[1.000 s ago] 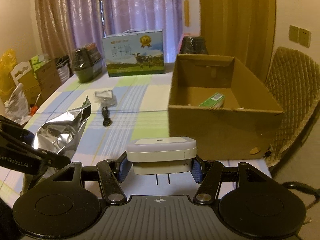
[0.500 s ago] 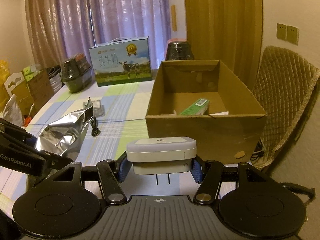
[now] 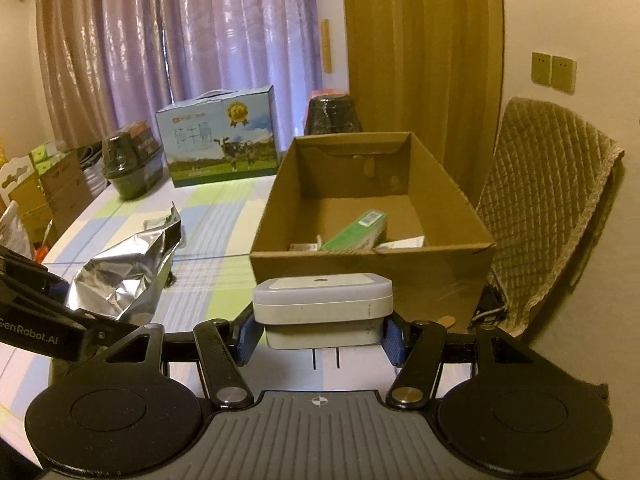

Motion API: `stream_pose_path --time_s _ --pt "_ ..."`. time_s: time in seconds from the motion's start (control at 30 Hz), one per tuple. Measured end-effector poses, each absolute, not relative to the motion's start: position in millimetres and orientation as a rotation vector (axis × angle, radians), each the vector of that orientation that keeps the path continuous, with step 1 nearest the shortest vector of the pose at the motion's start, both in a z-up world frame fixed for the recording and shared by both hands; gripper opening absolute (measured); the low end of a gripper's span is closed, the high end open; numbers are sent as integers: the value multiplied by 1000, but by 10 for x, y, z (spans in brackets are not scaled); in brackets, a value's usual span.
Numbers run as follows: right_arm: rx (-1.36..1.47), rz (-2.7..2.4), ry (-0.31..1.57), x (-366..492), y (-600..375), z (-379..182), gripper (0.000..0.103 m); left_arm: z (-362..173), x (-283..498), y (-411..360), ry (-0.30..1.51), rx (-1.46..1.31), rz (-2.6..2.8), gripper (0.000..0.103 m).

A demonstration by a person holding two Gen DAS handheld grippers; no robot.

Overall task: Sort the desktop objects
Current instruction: 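Lower the snack bag and plug adapter into the cardboard box and open both tools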

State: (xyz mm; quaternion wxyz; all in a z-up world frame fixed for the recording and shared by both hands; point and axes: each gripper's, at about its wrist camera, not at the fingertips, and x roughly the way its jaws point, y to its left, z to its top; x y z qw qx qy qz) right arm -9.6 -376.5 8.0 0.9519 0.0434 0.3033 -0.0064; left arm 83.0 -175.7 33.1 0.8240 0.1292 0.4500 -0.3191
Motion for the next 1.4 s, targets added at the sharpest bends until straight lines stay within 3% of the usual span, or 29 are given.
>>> stream_pose_path --time_s 1.4 --pt "66 -50 526 604 -4424 500 57 778 1457 -2765 895 223 -749 44"
